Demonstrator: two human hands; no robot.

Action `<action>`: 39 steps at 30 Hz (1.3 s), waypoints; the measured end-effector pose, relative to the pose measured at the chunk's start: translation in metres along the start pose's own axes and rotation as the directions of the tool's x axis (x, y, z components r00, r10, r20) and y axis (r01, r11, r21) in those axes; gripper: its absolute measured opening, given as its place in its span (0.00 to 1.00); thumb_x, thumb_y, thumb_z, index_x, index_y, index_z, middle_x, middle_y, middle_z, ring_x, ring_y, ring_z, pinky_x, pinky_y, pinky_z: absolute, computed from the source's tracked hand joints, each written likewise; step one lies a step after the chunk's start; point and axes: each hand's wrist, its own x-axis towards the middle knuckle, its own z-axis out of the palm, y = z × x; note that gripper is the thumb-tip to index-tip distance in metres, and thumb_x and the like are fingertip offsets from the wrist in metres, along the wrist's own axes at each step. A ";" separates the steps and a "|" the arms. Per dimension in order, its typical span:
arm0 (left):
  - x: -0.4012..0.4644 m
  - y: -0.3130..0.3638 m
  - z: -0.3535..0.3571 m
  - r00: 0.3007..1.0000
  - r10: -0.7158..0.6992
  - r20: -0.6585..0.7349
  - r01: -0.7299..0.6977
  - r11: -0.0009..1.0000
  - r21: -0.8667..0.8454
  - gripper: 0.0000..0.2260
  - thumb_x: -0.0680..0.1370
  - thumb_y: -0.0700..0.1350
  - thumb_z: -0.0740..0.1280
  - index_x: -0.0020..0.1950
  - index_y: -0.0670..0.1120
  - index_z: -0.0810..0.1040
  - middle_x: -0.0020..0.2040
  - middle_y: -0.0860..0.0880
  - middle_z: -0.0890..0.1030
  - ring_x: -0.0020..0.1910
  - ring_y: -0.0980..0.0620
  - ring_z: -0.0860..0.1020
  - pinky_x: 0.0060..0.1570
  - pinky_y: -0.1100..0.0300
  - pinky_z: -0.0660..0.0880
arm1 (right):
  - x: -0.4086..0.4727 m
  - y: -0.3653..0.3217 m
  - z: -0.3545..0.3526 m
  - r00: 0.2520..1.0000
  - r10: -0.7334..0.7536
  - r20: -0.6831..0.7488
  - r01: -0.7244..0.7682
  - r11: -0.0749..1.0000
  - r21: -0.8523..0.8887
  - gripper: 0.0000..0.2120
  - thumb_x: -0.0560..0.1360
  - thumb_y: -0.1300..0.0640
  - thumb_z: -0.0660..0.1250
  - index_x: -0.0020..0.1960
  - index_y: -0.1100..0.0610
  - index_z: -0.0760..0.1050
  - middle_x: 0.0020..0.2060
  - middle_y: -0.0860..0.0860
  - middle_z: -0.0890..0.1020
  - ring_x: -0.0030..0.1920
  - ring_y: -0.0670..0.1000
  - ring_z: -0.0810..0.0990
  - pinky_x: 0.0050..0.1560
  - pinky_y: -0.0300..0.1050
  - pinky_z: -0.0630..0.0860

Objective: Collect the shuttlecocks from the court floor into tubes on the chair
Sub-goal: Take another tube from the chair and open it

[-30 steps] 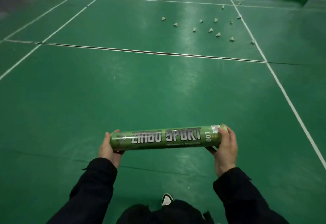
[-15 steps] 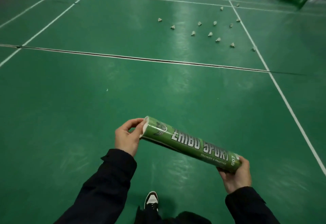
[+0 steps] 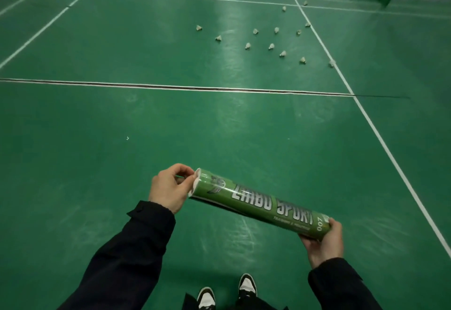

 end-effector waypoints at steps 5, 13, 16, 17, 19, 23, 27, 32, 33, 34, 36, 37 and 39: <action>0.015 -0.024 0.010 0.987 -0.160 -0.011 0.160 0.982 0.102 0.05 0.79 0.39 0.73 0.45 0.47 0.81 0.43 0.52 0.82 0.44 0.52 0.81 0.39 0.63 0.74 | 0.014 -0.023 0.027 0.991 -0.134 0.011 0.135 0.983 -0.124 0.15 0.82 0.50 0.62 0.63 0.59 0.74 0.60 0.62 0.82 0.50 0.57 0.83 0.45 0.54 0.82; 0.001 -0.056 0.024 0.947 -0.320 -0.029 0.315 0.942 -0.117 0.10 0.77 0.30 0.72 0.43 0.44 0.80 0.45 0.46 0.82 0.46 0.44 0.78 0.43 0.56 0.75 | 0.018 -0.045 0.051 0.978 -0.185 0.100 0.202 0.956 -0.212 0.11 0.83 0.51 0.62 0.60 0.57 0.72 0.49 0.56 0.81 0.46 0.53 0.81 0.45 0.54 0.82; -0.003 -0.059 0.025 0.946 -0.323 -0.022 0.316 0.938 -0.141 0.11 0.77 0.29 0.71 0.42 0.44 0.80 0.44 0.46 0.81 0.45 0.45 0.78 0.42 0.56 0.75 | 0.018 -0.047 0.053 0.977 -0.173 0.127 0.197 0.956 -0.216 0.11 0.83 0.52 0.62 0.60 0.58 0.72 0.48 0.55 0.80 0.45 0.53 0.81 0.44 0.53 0.81; -0.004 -0.061 0.025 0.947 -0.320 -0.013 0.315 0.939 -0.141 0.10 0.77 0.29 0.71 0.43 0.44 0.79 0.45 0.46 0.81 0.45 0.46 0.78 0.42 0.56 0.76 | 0.017 -0.048 0.053 0.976 -0.166 0.138 0.193 0.957 -0.217 0.11 0.83 0.52 0.62 0.60 0.58 0.72 0.48 0.55 0.81 0.45 0.53 0.81 0.44 0.53 0.81; -0.007 -0.062 0.024 0.953 -0.303 0.006 0.301 0.945 -0.129 0.10 0.78 0.30 0.70 0.44 0.44 0.79 0.47 0.46 0.81 0.45 0.48 0.77 0.42 0.55 0.77 | 0.017 -0.049 0.054 0.976 -0.144 0.161 0.176 0.961 -0.211 0.11 0.83 0.51 0.62 0.60 0.57 0.72 0.49 0.56 0.81 0.46 0.54 0.82 0.45 0.53 0.81; -0.019 -0.071 0.021 0.951 -0.304 0.062 0.310 0.939 -0.147 0.06 0.80 0.31 0.67 0.48 0.41 0.77 0.49 0.44 0.81 0.48 0.44 0.79 0.49 0.48 0.79 | 0.017 -0.047 0.053 0.974 -0.125 0.189 0.168 0.957 -0.234 0.10 0.83 0.48 0.63 0.56 0.54 0.73 0.50 0.56 0.81 0.49 0.54 0.82 0.46 0.53 0.80; -0.047 -0.075 0.007 0.954 -0.283 0.102 0.294 0.949 -0.112 0.04 0.85 0.36 0.62 0.51 0.39 0.75 0.48 0.41 0.81 0.46 0.42 0.79 0.47 0.45 0.78 | 0.022 -0.040 0.051 0.975 -0.071 0.211 0.131 0.949 -0.286 0.11 0.82 0.47 0.64 0.58 0.54 0.74 0.54 0.57 0.82 0.55 0.58 0.82 0.50 0.56 0.81; -0.115 -0.058 -0.013 0.953 -0.287 -0.091 0.282 0.957 -0.067 0.09 0.86 0.40 0.58 0.50 0.36 0.71 0.42 0.34 0.77 0.37 0.50 0.73 0.35 0.59 0.72 | 0.023 -0.019 0.067 0.949 0.096 0.301 0.034 0.917 -0.398 0.15 0.82 0.50 0.65 0.64 0.57 0.74 0.56 0.59 0.83 0.55 0.59 0.83 0.51 0.59 0.82; -0.134 -0.054 -0.016 0.945 -0.283 -0.162 0.276 0.959 -0.068 0.09 0.86 0.41 0.58 0.48 0.39 0.70 0.38 0.39 0.74 0.33 0.55 0.71 0.32 0.64 0.69 | 0.020 -0.010 0.074 0.936 0.134 0.326 0.021 0.903 -0.430 0.15 0.82 0.50 0.65 0.65 0.58 0.74 0.55 0.58 0.83 0.52 0.58 0.84 0.49 0.58 0.82; -0.154 -0.052 -0.019 0.930 -0.282 -0.235 0.272 0.959 -0.074 0.10 0.86 0.41 0.58 0.46 0.41 0.69 0.36 0.44 0.72 0.30 0.59 0.69 0.30 0.66 0.67 | 0.017 -0.001 0.081 0.920 0.177 0.350 0.007 0.884 -0.468 0.15 0.82 0.51 0.66 0.65 0.59 0.75 0.53 0.58 0.83 0.50 0.57 0.84 0.47 0.57 0.82; -0.199 -0.051 -0.023 0.872 -0.314 -0.376 0.297 0.949 -0.106 0.10 0.86 0.41 0.59 0.44 0.44 0.68 0.34 0.49 0.70 0.28 0.60 0.69 0.28 0.67 0.66 | 0.000 0.020 0.092 0.880 0.275 0.388 -0.009 0.826 -0.563 0.13 0.82 0.51 0.66 0.62 0.58 0.75 0.52 0.58 0.83 0.48 0.56 0.83 0.43 0.56 0.81; -0.225 -0.054 -0.025 0.836 -0.336 -0.435 0.315 0.941 -0.123 0.11 0.86 0.41 0.59 0.44 0.45 0.68 0.34 0.49 0.70 0.27 0.60 0.69 0.28 0.67 0.66 | -0.010 0.033 0.093 0.859 0.315 0.403 -0.008 0.797 -0.604 0.11 0.82 0.52 0.66 0.59 0.58 0.76 0.52 0.58 0.83 0.48 0.56 0.83 0.42 0.56 0.81; -0.285 -0.062 -0.030 0.744 -0.379 -0.550 0.359 0.921 -0.149 0.11 0.87 0.42 0.58 0.43 0.46 0.67 0.34 0.48 0.71 0.28 0.59 0.67 0.29 0.64 0.66 | -0.033 0.058 0.092 0.807 0.392 0.441 0.015 0.734 -0.679 0.09 0.82 0.52 0.66 0.55 0.57 0.76 0.53 0.58 0.83 0.49 0.57 0.83 0.43 0.57 0.81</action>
